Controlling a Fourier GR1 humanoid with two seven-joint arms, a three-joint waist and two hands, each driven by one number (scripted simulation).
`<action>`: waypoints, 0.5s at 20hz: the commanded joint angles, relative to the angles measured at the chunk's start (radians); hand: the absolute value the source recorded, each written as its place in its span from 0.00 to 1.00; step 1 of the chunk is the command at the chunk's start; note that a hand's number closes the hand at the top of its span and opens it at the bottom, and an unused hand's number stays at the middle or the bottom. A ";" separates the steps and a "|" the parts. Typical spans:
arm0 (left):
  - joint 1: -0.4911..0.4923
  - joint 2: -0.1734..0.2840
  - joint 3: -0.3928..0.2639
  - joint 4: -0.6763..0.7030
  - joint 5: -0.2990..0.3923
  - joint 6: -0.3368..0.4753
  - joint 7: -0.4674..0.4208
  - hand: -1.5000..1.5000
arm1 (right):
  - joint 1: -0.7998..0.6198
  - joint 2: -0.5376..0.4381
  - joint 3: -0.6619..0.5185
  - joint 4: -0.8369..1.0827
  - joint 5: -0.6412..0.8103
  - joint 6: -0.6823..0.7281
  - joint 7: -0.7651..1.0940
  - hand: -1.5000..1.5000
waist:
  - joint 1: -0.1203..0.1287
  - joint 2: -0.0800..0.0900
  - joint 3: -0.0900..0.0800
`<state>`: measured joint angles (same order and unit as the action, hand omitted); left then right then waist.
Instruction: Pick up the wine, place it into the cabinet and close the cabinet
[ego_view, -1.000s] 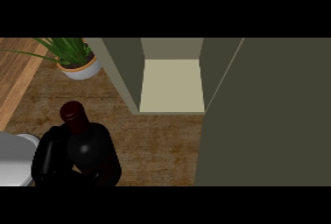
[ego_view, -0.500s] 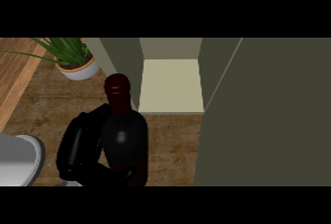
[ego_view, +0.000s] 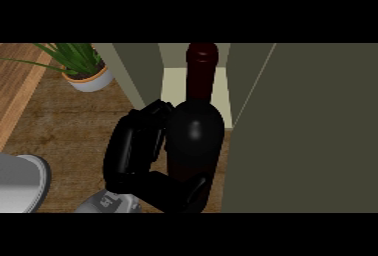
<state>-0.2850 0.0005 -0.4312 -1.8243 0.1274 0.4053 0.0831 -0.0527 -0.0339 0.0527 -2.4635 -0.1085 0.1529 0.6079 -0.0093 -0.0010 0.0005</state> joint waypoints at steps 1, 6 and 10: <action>-0.128 0.000 -0.025 0.090 -0.002 0.104 -0.009 1.00 | -0.022 -0.008 -0.035 -0.075 -0.102 -0.019 0.068 0.00 | -0.001 0.001 0.000; -0.199 0.000 -0.095 0.154 -0.018 0.249 -0.003 1.00 | 0.013 -0.020 -0.011 -0.149 -0.086 -0.005 0.105 0.00 | -0.004 -0.001 -0.001; -0.275 0.000 -0.025 0.193 -0.019 0.210 0.045 1.00 | 0.069 -0.028 -0.046 -0.144 -0.136 0.030 0.065 0.00 | -0.003 -0.001 0.000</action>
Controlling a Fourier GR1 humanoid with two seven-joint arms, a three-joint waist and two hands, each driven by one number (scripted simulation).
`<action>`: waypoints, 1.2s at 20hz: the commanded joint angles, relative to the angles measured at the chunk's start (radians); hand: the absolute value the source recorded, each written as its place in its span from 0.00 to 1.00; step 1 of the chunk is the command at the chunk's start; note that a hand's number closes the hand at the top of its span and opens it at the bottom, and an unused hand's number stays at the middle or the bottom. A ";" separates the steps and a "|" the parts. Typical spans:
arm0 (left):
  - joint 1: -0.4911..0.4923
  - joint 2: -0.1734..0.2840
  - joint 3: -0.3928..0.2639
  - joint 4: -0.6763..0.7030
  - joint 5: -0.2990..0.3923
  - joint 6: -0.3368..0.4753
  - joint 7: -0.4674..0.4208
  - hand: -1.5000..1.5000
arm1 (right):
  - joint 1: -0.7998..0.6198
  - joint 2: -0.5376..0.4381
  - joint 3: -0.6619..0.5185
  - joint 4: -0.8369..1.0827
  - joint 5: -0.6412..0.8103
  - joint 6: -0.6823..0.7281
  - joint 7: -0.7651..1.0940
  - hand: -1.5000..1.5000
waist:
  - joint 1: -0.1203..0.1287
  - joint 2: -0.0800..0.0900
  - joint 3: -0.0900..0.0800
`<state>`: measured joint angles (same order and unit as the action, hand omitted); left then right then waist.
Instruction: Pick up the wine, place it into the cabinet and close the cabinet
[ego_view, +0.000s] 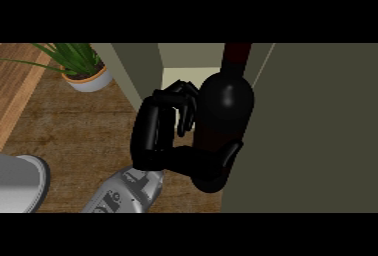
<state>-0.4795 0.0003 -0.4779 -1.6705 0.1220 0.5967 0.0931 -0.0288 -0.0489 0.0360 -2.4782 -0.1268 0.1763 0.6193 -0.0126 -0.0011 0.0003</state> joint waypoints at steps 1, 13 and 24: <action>-0.064 0.000 -0.006 0.073 0.001 0.034 -0.022 1.00 | 0.004 -0.038 -0.083 -0.122 -0.161 0.006 0.076 0.00 | -0.001 0.000 0.000; -0.090 0.000 -0.068 0.169 0.137 0.155 -0.140 1.00 | -0.045 -0.028 -0.070 -0.123 -0.125 -0.033 0.121 0.00 | -0.002 0.000 0.000; -0.070 0.000 -0.054 0.393 0.170 0.124 -0.352 1.00 | 0.001 0.002 0.012 -0.111 -0.054 -0.018 0.052 0.00 | -0.007 0.002 0.000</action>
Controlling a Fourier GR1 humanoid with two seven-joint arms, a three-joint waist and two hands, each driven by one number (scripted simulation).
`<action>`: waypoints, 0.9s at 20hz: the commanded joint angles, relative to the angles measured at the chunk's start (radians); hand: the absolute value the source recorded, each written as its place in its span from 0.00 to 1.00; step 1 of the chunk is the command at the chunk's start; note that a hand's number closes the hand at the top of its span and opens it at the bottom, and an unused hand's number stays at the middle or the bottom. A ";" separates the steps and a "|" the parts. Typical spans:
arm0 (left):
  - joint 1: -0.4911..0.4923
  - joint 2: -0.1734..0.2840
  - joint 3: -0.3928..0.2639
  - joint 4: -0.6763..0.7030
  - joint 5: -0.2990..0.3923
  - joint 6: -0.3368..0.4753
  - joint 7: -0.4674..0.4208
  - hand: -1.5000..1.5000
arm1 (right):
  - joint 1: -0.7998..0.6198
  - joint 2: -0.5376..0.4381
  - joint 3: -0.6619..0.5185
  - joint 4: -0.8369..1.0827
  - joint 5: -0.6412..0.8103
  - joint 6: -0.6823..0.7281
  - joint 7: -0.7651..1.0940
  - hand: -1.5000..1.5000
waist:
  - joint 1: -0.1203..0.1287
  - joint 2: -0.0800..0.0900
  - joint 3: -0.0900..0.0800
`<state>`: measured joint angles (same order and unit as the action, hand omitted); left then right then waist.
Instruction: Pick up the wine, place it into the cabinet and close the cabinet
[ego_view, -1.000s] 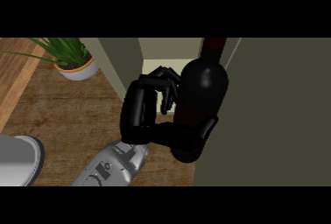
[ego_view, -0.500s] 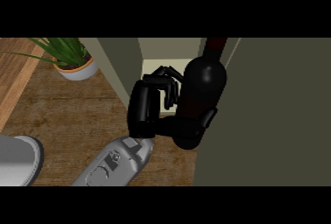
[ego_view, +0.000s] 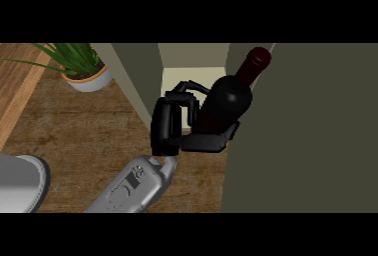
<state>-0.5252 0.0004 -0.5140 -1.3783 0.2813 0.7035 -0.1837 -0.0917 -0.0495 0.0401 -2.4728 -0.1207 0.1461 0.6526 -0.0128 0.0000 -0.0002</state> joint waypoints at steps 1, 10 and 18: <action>0.036 0.000 0.033 0.088 -0.018 -0.043 -0.081 1.00 | 0.029 -0.037 -0.082 -0.092 -0.133 0.028 0.021 0.00 | 0.002 0.000 0.000; -0.061 0.000 0.045 0.223 0.017 0.000 -0.163 1.00 | 0.050 0.009 -0.020 -0.033 -0.065 0.032 -0.040 0.00 | 0.001 0.001 0.001; -0.097 0.000 0.171 0.308 0.062 -0.082 -0.218 1.00 | 0.047 -0.019 -0.056 -0.116 -0.120 0.016 0.023 0.00 | 0.001 0.000 0.000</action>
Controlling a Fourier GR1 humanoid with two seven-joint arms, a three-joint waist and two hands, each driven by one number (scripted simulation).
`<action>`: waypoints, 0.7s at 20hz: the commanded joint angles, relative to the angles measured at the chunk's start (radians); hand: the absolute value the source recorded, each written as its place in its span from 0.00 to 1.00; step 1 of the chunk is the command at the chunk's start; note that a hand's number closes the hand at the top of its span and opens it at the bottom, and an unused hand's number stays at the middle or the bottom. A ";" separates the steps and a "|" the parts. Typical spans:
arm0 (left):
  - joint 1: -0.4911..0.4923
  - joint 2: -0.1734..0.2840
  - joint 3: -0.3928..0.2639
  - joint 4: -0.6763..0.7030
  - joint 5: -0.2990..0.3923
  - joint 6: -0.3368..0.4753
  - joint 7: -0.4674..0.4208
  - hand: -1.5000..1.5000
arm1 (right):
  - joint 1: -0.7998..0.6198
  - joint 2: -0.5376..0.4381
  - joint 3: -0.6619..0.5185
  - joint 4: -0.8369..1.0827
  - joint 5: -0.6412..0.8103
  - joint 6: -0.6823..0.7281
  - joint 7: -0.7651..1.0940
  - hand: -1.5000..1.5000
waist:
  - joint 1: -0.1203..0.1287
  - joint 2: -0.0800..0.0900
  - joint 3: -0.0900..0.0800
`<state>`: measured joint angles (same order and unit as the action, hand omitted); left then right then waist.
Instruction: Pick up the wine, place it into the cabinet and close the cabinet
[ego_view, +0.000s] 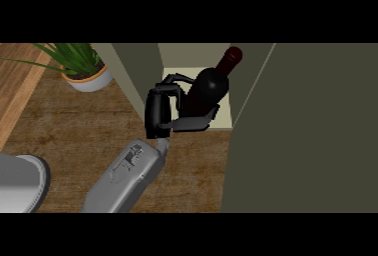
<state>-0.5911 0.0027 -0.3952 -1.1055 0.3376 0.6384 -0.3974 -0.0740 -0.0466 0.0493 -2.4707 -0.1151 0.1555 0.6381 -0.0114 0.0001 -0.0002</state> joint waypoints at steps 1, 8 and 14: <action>-0.093 0.003 0.109 0.109 0.013 -0.058 -0.015 1.00 | -0.008 0.006 0.011 -0.117 -0.039 -0.035 0.079 0.00 | -0.002 0.001 0.000; -0.106 0.006 0.155 0.244 0.058 -0.180 -0.080 1.00 | 0.039 -0.005 -0.045 -0.088 -0.113 0.013 0.006 0.00 | -0.007 0.003 0.000; -0.243 -0.003 0.117 0.347 0.094 -0.079 -0.030 1.00 | 0.011 0.023 -0.023 -0.025 -0.075 0.002 -0.012 0.00 | -0.012 0.003 0.000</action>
<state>-0.7456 0.0009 -0.2680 -0.8421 0.4048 0.5243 -0.4364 -0.0865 -0.0449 0.0123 -2.4551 -0.1345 0.1608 0.6278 -0.0163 0.0022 0.0000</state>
